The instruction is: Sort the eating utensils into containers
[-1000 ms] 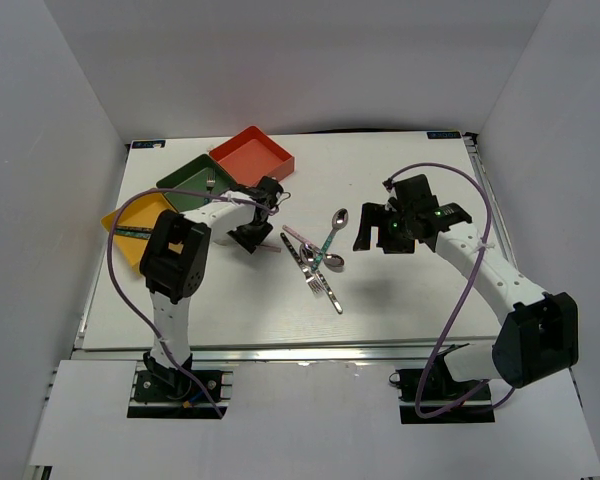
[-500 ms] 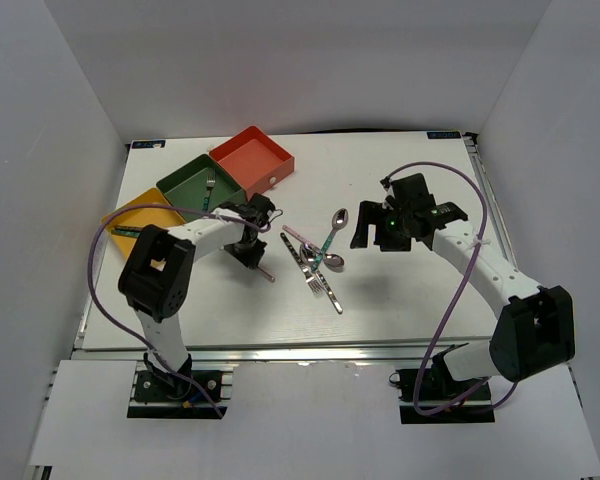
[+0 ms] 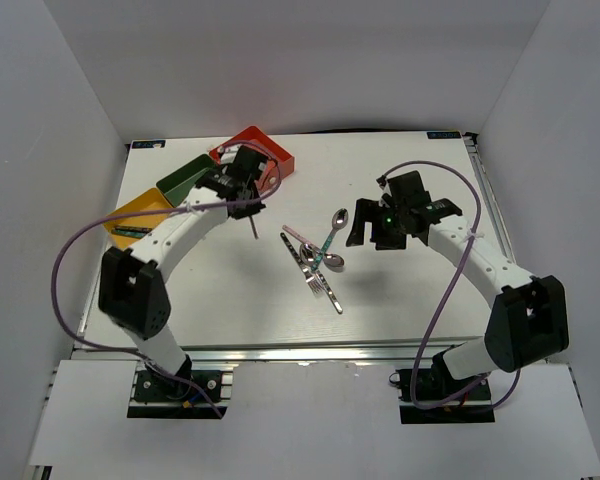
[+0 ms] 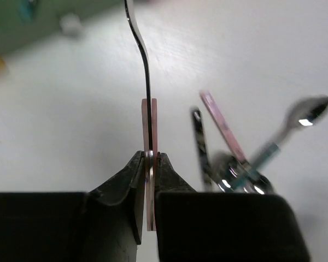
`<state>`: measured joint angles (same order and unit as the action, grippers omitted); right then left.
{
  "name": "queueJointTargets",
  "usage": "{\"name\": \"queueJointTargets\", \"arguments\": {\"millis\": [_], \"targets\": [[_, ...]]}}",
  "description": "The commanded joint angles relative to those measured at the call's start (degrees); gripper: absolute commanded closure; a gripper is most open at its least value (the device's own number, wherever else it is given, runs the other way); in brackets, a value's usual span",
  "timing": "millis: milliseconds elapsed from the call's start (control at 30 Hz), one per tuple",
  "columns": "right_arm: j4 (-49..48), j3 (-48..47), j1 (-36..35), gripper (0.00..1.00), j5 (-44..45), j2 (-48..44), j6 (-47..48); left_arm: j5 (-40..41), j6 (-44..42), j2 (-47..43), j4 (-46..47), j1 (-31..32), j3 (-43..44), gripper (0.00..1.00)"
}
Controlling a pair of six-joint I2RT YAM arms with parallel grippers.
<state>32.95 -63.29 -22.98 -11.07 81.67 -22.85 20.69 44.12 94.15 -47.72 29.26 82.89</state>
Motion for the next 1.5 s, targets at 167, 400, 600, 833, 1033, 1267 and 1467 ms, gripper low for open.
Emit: {"name": "queueJointTargets", "arguments": {"millis": [167, 400, 600, 833, 1033, 1267, 1467], "targets": [[2.29, -6.41, 0.13, 0.11, -4.13, 0.69, 0.26, -9.61, -34.36, 13.32, 3.96, -22.64, 11.92, 1.00], [2.47, -2.37, 0.13, 0.10, -5.27, -2.83, 0.44, -19.01, -42.43, 24.05, -2.19, -25.04, 32.05, 1.00], [3.17, -1.92, 0.13, 0.11, -4.93, -3.53, 0.53, -15.60, -47.28, 24.94, -2.11, -26.09, 31.81, 1.00], [4.84, -4.73, 0.04, 0.11, -5.19, -1.43, 0.70, -10.15, -46.67, 29.16, -2.99, -26.79, 34.36, 0.90], [4.93, -6.23, 0.04, 0.11, -5.19, -0.46, 0.79, -10.41, -45.44, 29.16, -2.81, -27.15, 30.93, 0.71], [4.05, -5.71, 0.04, 0.11, -4.31, -0.28, 0.70, -11.11, -43.17, 24.07, -2.72, -27.15, 30.31, 0.56], [1.68, -7.20, -2.14, 0.11, -5.81, 1.91, 5.78, -7.07, -31.32, 9.68, -2.29, -27.15, 22.16, 0.02]]}}
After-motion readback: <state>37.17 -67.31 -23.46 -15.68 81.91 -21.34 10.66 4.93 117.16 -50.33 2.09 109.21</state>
